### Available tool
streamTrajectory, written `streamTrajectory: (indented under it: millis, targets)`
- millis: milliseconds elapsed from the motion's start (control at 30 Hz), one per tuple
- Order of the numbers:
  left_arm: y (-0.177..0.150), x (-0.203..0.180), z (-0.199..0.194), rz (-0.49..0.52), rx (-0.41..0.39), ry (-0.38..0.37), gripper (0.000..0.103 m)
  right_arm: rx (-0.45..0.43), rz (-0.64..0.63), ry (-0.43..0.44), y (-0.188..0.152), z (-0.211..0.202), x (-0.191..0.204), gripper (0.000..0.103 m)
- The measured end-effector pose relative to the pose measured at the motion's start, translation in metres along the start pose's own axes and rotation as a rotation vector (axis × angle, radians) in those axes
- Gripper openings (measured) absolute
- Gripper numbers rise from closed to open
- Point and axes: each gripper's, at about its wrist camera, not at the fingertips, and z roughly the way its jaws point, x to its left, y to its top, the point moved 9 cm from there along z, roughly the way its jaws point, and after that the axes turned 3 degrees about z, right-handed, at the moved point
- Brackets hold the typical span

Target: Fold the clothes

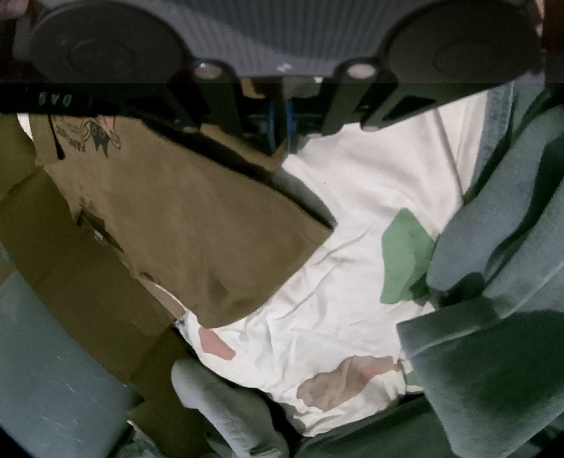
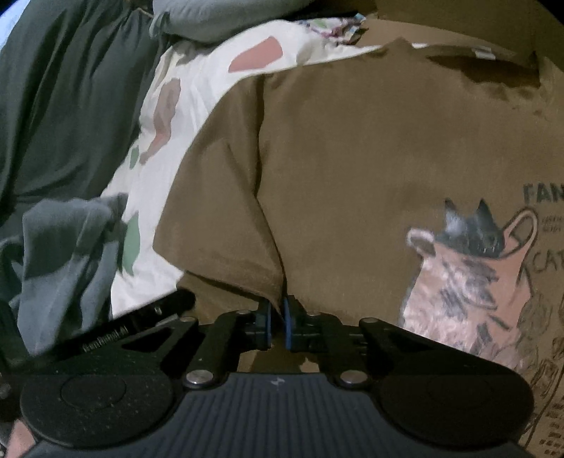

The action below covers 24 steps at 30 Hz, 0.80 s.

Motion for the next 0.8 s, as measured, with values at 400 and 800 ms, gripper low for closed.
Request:
streamTrajectory:
  millis: [400,800]
  targets:
    - [0.023,-0.011,-0.026,0.004,-0.072,-0.032,0.023,0.003,0.031,0.008,-0.004,-0.018,-0.012,0.018]
    - [0.05,0.015,0.0,-0.027,-0.092,0.069,0.024,-0.018,-0.053,0.024,0.0,-0.029,0.001,0.029]
